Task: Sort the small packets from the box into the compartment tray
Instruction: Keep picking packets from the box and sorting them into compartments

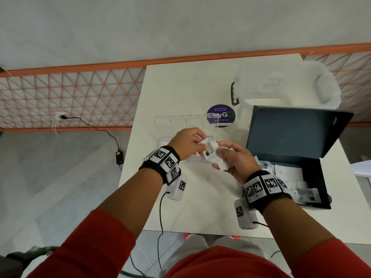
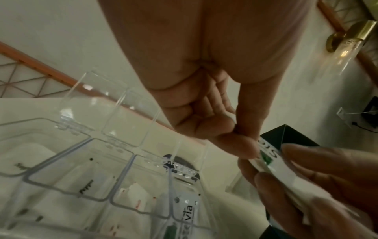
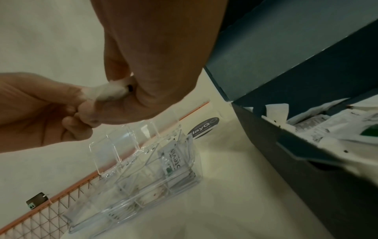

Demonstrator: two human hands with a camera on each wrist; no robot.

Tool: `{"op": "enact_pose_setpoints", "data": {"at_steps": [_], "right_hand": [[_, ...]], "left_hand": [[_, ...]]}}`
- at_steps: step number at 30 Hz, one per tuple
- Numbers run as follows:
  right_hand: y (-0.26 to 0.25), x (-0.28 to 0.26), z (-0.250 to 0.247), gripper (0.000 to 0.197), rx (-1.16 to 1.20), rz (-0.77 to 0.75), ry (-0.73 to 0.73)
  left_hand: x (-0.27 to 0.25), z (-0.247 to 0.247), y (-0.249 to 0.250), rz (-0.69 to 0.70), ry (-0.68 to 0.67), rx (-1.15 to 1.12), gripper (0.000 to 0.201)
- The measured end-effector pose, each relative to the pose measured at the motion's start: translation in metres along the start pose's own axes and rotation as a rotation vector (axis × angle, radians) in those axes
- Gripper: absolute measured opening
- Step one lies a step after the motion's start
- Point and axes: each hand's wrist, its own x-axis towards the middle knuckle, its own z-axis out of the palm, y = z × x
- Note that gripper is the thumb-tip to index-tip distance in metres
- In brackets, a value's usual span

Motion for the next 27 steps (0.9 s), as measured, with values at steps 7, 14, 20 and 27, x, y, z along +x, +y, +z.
{"op": "enact_pose_setpoints", "data": {"at_steps": [7,14,20,27], "right_hand": [[-0.005,-0.004,-0.008,0.025,0.01,-0.025,-0.006],[-0.01,-0.005,-0.023,0.028,0.027,-0.044,0.032],[-0.015,-0.005,-0.039,0.026,0.02,-0.048,0.07],[-0.015,-0.005,-0.052,0.026,0.021,-0.052,0.093]], "left_hand": [[0.01,0.009,0.005,0.026,-0.021,0.062,0.021],[0.027,-0.001,-0.004,0.025,0.165,0.063,0.021],[0.045,0.015,-0.018,-0.031,0.149,0.287,0.015],[0.057,0.044,-0.03,0.086,0.112,0.72,0.015]]}}
